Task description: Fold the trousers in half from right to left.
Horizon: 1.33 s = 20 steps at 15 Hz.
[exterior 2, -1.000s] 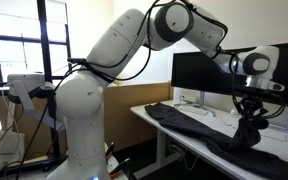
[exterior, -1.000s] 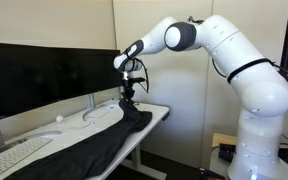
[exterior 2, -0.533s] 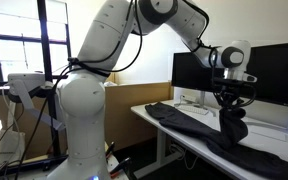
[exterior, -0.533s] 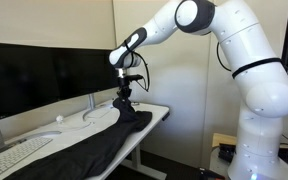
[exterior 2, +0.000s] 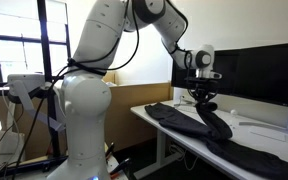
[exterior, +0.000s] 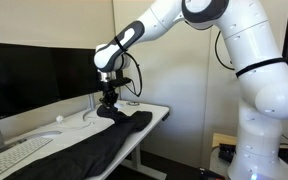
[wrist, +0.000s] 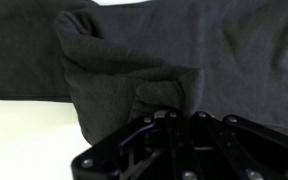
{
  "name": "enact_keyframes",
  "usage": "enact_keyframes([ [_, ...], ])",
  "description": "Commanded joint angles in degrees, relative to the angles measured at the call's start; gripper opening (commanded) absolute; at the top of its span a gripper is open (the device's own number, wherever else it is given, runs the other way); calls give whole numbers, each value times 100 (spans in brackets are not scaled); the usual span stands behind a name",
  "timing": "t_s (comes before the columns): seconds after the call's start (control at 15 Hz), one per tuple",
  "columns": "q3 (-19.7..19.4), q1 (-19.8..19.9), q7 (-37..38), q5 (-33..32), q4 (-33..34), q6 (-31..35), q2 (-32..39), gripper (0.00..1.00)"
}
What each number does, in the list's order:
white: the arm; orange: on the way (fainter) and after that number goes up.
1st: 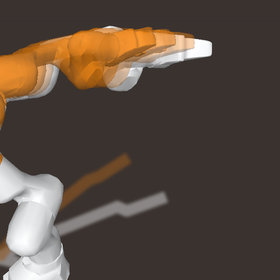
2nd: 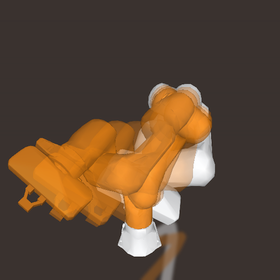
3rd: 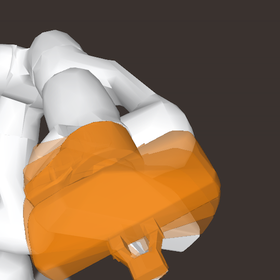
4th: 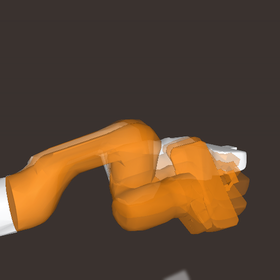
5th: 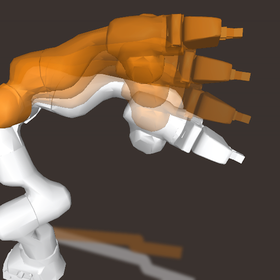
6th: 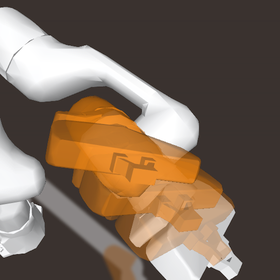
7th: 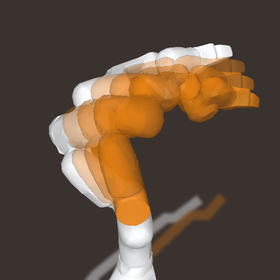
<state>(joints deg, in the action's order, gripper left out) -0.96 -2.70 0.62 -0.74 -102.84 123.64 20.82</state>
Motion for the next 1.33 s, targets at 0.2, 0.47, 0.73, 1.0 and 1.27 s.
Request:
enact_keyframes([
  [0.2, 356, -995, 1678, -452, 136, 68, 61, 5],
  [0.47, 463, -1485, 2415, -691, 472, -64, 190, 5],
  [0.73, 545, -1887, 2853, -889, 878, -162, 440, 5],
  [1.0, 609, -2258, 2998, -1018, 1517, -465, 913, 5],
  [1.27, 692, -2512, 2817, -973, 2225, -857, 1487, 5],
])
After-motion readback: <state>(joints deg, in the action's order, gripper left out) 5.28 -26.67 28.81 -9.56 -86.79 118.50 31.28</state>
